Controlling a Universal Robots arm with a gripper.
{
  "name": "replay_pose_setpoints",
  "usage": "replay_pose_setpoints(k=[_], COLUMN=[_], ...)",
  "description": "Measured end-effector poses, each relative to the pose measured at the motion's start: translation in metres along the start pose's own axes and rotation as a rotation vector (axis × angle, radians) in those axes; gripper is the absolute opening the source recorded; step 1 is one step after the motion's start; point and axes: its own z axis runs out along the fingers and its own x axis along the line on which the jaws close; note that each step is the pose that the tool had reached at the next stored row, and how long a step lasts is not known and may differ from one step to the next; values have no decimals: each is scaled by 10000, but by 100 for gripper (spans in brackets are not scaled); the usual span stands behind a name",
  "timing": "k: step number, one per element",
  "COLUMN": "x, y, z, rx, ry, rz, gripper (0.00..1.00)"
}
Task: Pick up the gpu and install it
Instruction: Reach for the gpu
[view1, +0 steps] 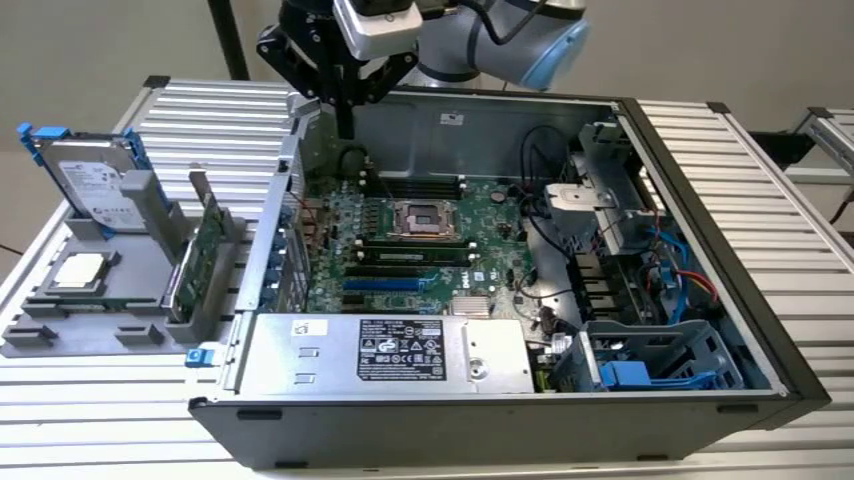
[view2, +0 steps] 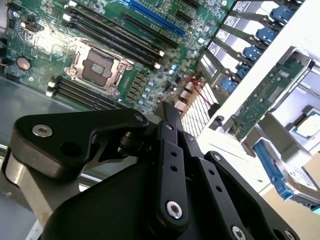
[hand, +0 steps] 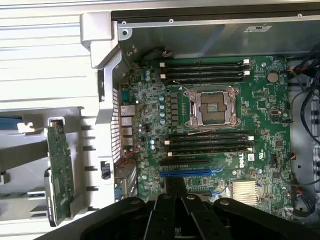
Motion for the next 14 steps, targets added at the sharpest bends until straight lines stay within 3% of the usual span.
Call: replay_pose_setpoints(k=[14], x=[275], y=[-25], z=[-6], rx=[-36], ry=[2], rz=[1], gripper=[0])
